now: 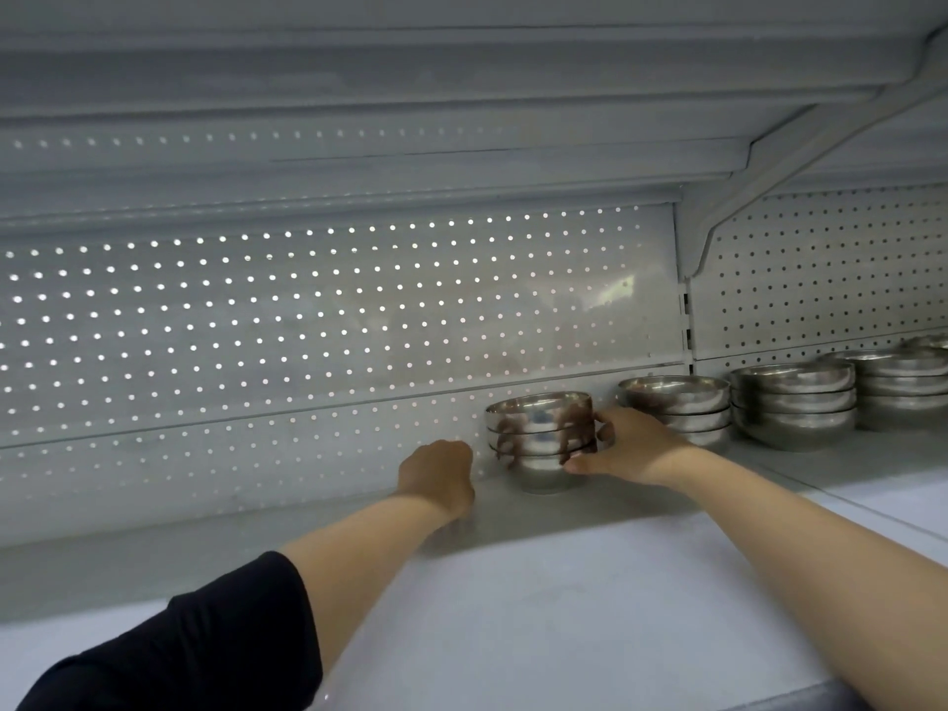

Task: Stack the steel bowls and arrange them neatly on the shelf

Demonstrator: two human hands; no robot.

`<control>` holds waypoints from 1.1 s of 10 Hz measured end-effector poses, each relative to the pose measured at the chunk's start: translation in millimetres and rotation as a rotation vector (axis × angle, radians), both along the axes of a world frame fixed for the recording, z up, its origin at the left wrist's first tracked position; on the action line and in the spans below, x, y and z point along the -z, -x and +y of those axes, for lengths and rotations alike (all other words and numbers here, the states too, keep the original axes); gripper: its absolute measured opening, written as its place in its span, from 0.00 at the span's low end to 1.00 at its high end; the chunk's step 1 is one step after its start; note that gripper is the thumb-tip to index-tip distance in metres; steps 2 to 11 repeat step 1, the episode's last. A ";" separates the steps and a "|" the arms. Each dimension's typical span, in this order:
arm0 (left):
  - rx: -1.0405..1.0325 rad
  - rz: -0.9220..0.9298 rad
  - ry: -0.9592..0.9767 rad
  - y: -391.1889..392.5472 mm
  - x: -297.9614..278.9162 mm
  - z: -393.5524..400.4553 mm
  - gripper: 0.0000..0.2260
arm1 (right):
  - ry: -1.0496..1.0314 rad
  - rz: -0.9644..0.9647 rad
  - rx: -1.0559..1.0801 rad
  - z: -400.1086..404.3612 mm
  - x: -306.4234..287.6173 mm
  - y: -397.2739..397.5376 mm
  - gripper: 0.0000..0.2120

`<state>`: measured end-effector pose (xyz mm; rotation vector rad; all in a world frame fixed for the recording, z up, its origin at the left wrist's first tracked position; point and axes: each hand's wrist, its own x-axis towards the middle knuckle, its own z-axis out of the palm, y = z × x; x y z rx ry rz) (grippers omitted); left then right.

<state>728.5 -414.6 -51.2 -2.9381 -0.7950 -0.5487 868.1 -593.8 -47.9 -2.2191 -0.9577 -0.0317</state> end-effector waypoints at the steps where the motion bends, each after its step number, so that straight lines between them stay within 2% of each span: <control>1: -0.031 0.033 -0.043 29.4 -12.6 -5.2 0.15 | 0.230 -0.038 0.118 -11.7 -10.9 19.9 0.29; 11: -0.031 0.033 -0.043 29.4 -12.6 -5.2 0.15 | 0.230 -0.038 0.118 -11.7 -10.9 19.9 0.29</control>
